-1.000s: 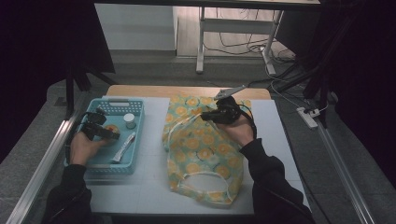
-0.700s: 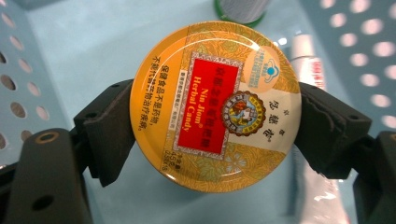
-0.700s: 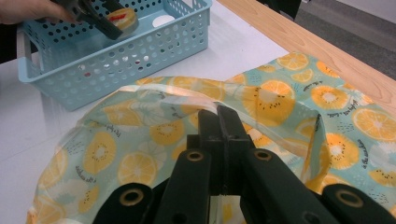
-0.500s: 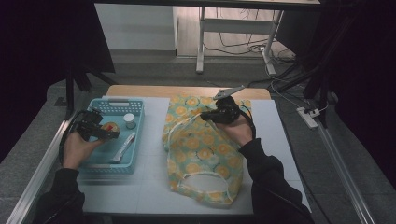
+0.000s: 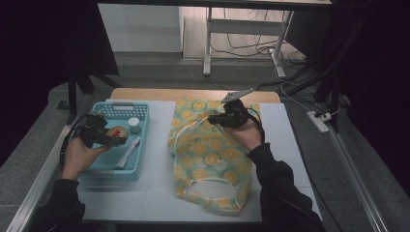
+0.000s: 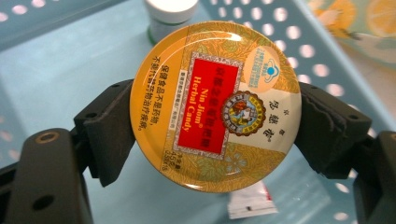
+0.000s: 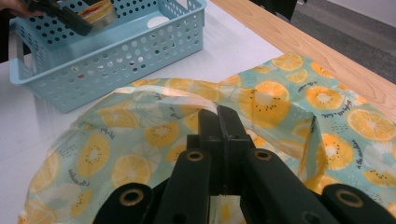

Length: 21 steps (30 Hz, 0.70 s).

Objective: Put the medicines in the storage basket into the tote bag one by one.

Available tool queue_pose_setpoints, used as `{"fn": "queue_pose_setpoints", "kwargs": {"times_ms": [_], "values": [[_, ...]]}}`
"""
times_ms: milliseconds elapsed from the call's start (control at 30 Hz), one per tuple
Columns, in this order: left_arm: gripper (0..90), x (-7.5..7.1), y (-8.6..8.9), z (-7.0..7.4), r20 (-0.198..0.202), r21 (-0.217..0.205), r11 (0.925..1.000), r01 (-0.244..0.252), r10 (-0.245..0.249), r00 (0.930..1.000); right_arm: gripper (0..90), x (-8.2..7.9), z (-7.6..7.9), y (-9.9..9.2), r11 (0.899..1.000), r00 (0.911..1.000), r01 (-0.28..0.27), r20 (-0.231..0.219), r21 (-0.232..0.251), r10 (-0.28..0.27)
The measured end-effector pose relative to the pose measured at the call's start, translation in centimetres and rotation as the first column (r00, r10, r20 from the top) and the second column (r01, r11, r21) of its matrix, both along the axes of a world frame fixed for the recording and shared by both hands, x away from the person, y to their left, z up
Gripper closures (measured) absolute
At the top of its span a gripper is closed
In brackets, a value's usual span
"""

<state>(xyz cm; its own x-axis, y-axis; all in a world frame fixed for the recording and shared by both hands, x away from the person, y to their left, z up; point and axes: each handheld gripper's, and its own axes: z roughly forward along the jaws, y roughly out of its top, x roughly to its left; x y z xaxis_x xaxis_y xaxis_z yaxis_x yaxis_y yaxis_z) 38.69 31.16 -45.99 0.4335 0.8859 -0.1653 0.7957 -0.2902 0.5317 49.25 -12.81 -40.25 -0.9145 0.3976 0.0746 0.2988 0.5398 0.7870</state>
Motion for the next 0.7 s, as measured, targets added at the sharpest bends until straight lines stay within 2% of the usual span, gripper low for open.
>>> {"fn": "queue_pose_setpoints", "kwargs": {"times_ms": [400, 700], "values": [[20.9, -1.1, -2.1, 1.3, 0.033, -0.010, 0.9974, 0.072, -0.072, 0.9969, 90.0, 0.2, -0.2, -0.1, 1.000, 1.0000, 0.007, -0.001, 0.000, -0.007], [20.9, -1.9, -4.3, 2.4, 0.057, -0.018, 0.9907, 0.135, -0.134, 0.9894, 90.0, 0.3, -0.4, -0.2, 1.000, 1.0000, 0.009, 0.000, -0.001, -0.009]]}}
